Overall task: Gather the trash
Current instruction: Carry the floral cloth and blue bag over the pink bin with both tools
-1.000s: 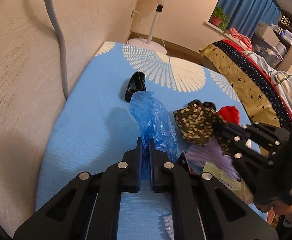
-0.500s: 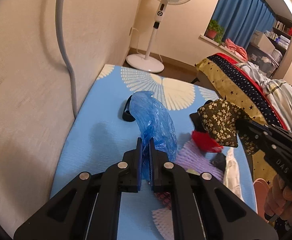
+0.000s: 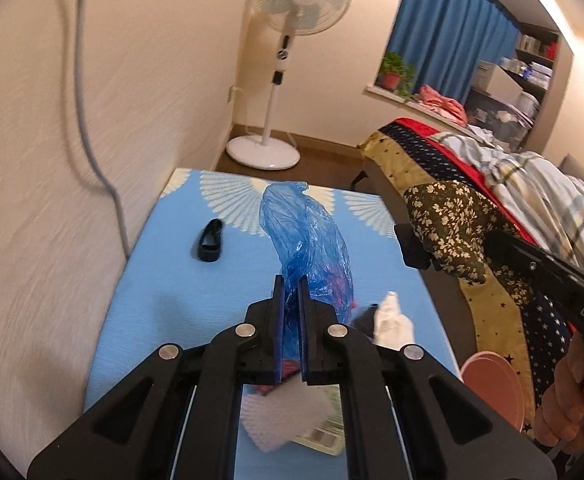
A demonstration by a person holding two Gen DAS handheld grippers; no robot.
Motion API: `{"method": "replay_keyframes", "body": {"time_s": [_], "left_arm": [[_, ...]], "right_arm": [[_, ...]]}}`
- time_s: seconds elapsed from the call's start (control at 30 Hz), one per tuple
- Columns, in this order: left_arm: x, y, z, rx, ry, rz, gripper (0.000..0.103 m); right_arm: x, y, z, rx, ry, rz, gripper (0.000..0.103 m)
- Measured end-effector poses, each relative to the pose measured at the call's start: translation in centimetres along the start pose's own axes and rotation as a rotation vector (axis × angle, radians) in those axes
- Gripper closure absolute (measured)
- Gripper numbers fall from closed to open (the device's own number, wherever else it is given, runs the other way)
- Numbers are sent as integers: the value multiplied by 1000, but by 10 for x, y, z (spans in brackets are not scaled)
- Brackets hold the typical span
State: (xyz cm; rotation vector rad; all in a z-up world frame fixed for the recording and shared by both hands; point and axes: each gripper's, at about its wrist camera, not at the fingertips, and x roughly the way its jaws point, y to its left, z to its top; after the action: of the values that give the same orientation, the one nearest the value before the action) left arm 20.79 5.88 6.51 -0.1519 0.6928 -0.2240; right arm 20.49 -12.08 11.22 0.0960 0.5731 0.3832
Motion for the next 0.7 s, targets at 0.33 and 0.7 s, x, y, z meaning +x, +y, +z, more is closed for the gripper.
{"method": "replay_keyframes", "body": {"time_s": [0.33,0.7], "left_arm": [[-28,-41,-18,82,-32,-42,97],[-59,-96,-55,166,-79,-113,97]], "right_arm": [[-82,-29,-26,61,-79,-84,99],[-142,-53,-75,112,-112,-216,99]]}}
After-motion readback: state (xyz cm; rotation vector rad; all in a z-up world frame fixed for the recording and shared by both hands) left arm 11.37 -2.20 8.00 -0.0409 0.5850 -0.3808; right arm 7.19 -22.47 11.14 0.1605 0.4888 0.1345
